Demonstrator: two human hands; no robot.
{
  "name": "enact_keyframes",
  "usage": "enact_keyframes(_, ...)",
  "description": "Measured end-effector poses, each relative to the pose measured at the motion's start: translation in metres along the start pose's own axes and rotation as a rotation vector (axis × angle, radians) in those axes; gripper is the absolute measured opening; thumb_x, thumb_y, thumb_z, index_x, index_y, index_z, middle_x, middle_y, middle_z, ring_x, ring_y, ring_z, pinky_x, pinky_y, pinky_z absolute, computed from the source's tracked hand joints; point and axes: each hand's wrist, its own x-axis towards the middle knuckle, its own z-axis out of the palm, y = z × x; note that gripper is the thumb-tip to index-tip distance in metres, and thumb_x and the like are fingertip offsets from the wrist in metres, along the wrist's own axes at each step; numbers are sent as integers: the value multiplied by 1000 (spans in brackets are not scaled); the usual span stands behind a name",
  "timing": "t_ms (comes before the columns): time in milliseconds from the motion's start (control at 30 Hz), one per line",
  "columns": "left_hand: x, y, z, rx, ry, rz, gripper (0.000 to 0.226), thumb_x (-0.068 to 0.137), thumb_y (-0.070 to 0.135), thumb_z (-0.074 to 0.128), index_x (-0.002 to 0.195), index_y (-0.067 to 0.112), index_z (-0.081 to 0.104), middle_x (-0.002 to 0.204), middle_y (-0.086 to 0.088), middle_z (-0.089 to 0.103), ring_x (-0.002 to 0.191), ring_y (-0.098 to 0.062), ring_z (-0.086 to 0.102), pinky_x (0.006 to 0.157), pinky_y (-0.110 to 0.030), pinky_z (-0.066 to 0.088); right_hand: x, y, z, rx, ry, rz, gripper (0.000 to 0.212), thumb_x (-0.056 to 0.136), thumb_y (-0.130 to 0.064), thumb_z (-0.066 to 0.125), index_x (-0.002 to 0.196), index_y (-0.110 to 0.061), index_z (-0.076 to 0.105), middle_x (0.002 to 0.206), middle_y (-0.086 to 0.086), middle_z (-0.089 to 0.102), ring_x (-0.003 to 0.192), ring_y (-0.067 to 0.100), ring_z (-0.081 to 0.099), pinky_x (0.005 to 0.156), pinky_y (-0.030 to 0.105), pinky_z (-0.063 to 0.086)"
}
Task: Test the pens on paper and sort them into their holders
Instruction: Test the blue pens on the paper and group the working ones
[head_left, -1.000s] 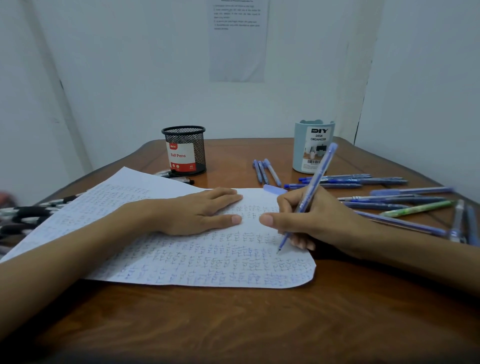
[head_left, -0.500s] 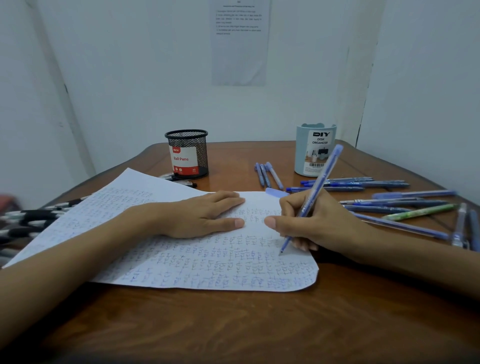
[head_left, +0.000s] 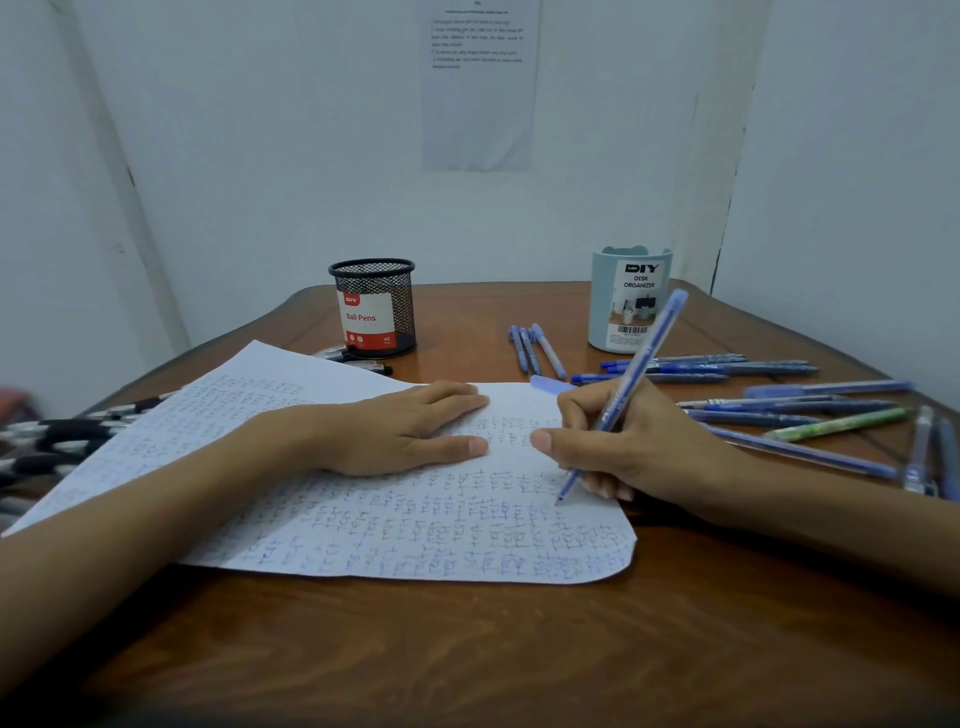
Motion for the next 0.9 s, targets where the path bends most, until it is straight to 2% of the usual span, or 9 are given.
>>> enact_keyframes(167,0,1,0,-5,-2,-7,79,78,63,21,149,32,5,154,20,1,140,-4,10,106,-18,8,2,0,-1,-3,15,16,36,87,-11,61,54,-7,45,40,-3,48,36,4,45,38,12,37)
enact_keyframes(300,1,0,0,-11,-1,-4,79,77,63,21,149,33,5,155,19,2,141,-4,9,106,-18,7,0,0,1,-6,31,-16,35,84,-17,64,54,-8,47,40,-2,50,36,4,46,39,12,38)
enact_keyframes(467,2,0,0,-16,1,3,80,77,63,21,149,33,5,155,19,1,141,-4,9,105,-18,7,2,2,-1,-36,52,9,38,87,-11,61,53,-9,45,39,-3,47,36,4,46,40,11,38)
enact_keyframes(667,4,-3,1,-14,16,25,79,78,64,22,149,32,6,154,20,3,140,-3,11,106,-18,8,1,1,0,-51,33,2,37,87,-15,61,54,-10,46,39,-4,48,35,4,45,39,12,38)
enact_keyframes(767,4,-4,0,-23,20,28,79,78,64,24,149,31,9,154,19,6,138,-4,15,105,-17,11,2,-1,1,-7,116,9,35,87,-18,61,56,-10,46,40,-5,49,35,4,44,38,12,38)
enact_keyframes(900,8,-3,-12,-13,-17,0,74,82,63,35,147,30,19,150,15,18,134,-8,25,105,-23,23,10,1,-18,192,365,76,31,86,-28,61,64,-8,53,43,-5,51,37,6,44,37,14,38)
